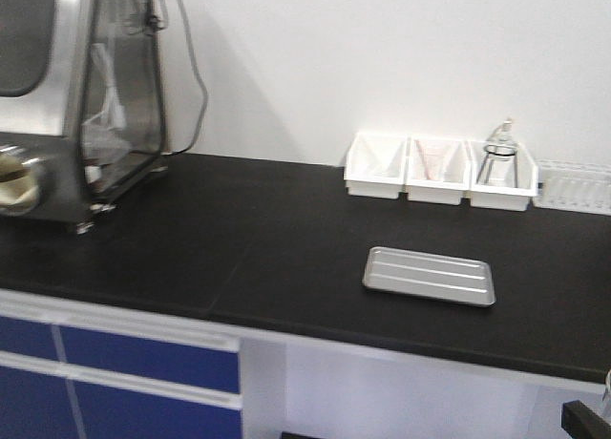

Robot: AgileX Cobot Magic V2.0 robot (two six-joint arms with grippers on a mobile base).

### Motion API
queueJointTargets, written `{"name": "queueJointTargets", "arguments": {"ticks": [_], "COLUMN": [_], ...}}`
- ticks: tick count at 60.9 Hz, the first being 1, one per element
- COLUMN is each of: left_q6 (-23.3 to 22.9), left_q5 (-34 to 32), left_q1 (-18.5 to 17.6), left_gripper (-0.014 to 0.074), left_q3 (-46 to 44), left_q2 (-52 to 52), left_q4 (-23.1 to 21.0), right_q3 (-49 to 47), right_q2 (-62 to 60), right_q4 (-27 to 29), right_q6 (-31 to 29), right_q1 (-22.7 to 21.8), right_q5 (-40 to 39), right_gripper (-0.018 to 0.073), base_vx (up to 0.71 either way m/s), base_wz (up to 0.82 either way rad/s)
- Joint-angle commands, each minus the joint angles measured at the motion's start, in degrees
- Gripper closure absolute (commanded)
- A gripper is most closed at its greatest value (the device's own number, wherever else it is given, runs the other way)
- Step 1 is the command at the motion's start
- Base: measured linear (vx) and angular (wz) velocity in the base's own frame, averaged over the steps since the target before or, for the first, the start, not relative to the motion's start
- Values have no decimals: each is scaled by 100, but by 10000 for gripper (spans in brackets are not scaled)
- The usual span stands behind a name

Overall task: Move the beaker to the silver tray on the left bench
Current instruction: 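Carry the beaker in the right gripper to the bench with the silver tray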

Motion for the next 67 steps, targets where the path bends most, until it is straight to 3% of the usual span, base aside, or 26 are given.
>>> {"name": "queueJointTargets", "arguments": {"ticks": [1,67], "left_q6": [-10,-10], "left_q5": [-433,-433], "left_q1": [-41,-41], "left_gripper": [595,595], "left_q3": [114,114], "left_q2": [-42,-42], "left_q4": [-15,-15], "right_q3": [-189,-189], "right_q2": [4,4], "right_q4": [-45,-45], "right_q6": [-24,-20], "right_q1": [5,5], "right_q5": [-407,-407], "right_gripper": [570,570], "base_vx": [44,36], "base_wz": [-41,-20]}}
